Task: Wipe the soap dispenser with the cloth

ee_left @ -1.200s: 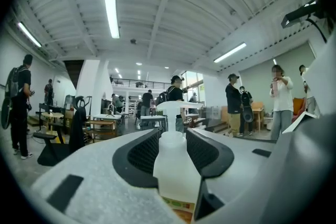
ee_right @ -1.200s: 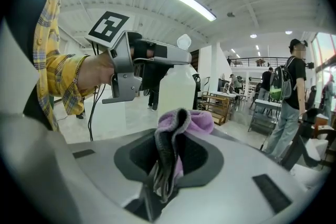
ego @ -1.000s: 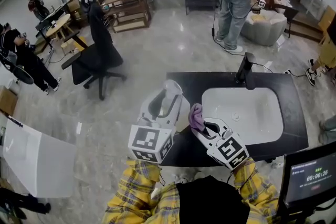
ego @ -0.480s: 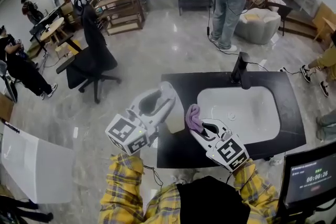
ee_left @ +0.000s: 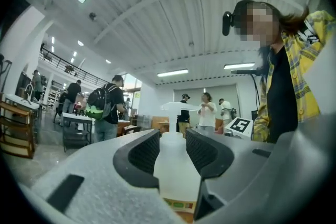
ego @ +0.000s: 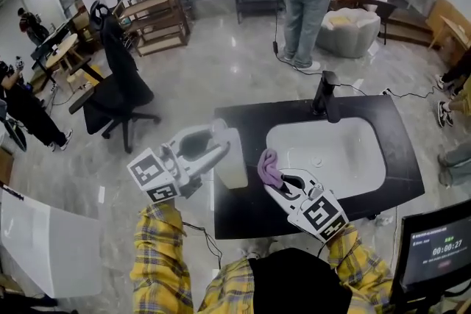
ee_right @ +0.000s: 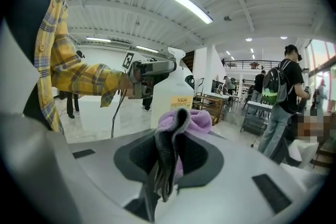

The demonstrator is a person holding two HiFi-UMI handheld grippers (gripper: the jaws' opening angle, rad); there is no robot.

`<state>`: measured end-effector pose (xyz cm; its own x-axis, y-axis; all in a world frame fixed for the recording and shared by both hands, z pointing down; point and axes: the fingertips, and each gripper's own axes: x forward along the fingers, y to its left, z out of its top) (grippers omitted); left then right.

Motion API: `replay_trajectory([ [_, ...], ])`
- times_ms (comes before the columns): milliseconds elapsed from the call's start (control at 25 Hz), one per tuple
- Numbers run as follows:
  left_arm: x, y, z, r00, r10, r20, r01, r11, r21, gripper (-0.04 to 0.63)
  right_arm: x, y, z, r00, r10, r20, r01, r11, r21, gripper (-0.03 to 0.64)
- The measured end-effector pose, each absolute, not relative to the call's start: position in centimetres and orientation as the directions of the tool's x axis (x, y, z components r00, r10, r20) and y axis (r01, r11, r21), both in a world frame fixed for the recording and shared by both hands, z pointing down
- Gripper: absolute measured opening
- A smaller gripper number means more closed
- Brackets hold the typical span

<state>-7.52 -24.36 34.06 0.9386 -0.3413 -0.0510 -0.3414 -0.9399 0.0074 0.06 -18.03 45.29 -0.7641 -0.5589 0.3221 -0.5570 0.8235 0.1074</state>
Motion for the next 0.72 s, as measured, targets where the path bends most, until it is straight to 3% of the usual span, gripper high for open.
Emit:
replay_trajectory([
  [320,-7.8,-24.3,33.9,0.961,-0.273,-0.045,-0.272,-0.962,0.016,0.147,0.2,-17.8,45.4,-0.76,-0.56,0.329,-0.559,0.822,0.109,0.081],
  [720,-8.9,-24.6,33.1,0.726,-0.686,-0.054,-0.684,-0.728,0.054,0.202,-1.1,-17.7,44.8,-0.785,-0.534,0.313,-0.533,0.84,0.097,0.081],
])
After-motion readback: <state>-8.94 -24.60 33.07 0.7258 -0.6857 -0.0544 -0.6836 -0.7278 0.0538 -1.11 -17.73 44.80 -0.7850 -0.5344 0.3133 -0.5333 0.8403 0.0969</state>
